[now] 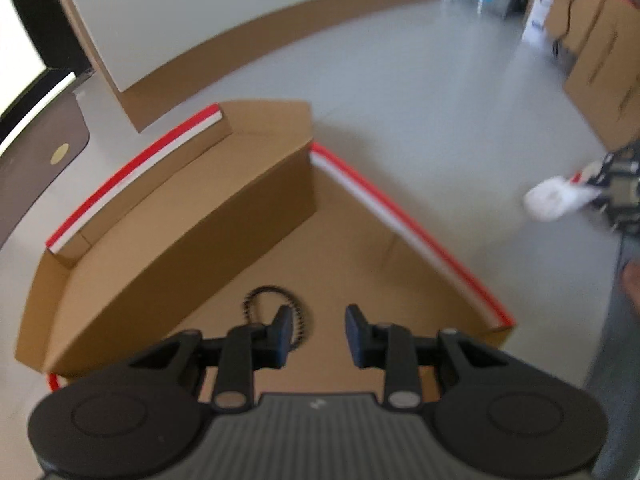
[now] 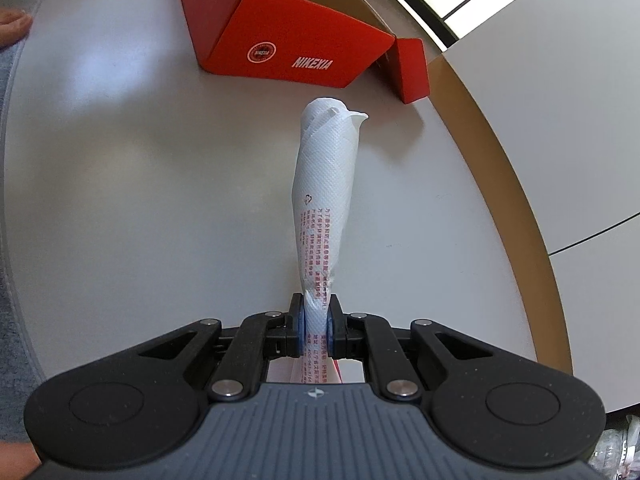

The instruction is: Fold shopping bag

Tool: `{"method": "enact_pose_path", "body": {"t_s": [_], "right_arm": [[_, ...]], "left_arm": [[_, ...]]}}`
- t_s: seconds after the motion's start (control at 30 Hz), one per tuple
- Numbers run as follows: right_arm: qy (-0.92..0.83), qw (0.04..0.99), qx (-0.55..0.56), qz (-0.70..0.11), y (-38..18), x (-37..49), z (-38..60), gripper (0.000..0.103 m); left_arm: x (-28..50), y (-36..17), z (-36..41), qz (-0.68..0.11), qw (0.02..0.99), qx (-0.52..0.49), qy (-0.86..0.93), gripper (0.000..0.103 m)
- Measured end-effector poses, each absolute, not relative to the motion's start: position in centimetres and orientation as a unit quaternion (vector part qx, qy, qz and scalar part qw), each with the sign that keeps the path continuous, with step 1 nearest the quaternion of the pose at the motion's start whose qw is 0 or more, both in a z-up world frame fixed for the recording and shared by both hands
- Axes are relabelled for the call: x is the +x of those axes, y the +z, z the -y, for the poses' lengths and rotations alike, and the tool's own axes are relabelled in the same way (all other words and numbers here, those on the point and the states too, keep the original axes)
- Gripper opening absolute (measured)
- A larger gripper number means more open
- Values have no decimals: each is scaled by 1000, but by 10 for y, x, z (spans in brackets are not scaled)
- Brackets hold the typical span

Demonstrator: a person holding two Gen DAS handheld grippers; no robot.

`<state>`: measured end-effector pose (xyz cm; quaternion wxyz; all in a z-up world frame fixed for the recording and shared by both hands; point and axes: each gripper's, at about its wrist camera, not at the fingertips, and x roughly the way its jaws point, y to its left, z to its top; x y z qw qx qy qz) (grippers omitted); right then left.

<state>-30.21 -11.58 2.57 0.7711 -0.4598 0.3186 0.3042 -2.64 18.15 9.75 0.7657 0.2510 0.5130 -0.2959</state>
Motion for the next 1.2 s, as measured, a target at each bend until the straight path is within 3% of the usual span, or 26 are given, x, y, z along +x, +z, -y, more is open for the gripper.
{"method": "enact_pose_path", "body": {"t_s": [0.13, 0.43, 0.57, 1.1, 1.2], "right_arm": [[298, 777, -452, -321, 27, -298, 116, 11], [299, 777, -444, -332, 27, -297, 118, 11], [303, 773, -445, -336, 26, -299, 118, 11], [305, 767, -447, -345, 18, -292, 111, 11], [307, 765, -448, -346, 17, -292, 109, 11]], "left_arm": [[-11, 77, -173, -536, 725, 324, -287, 29], [11, 27, -163, -570, 685, 340, -300, 18], [13, 16, -163, -576, 678, 340, -304, 22], [17, -11, -154, -584, 659, 342, -329, 23], [22, -12, -160, -593, 667, 318, -319, 29]]}}
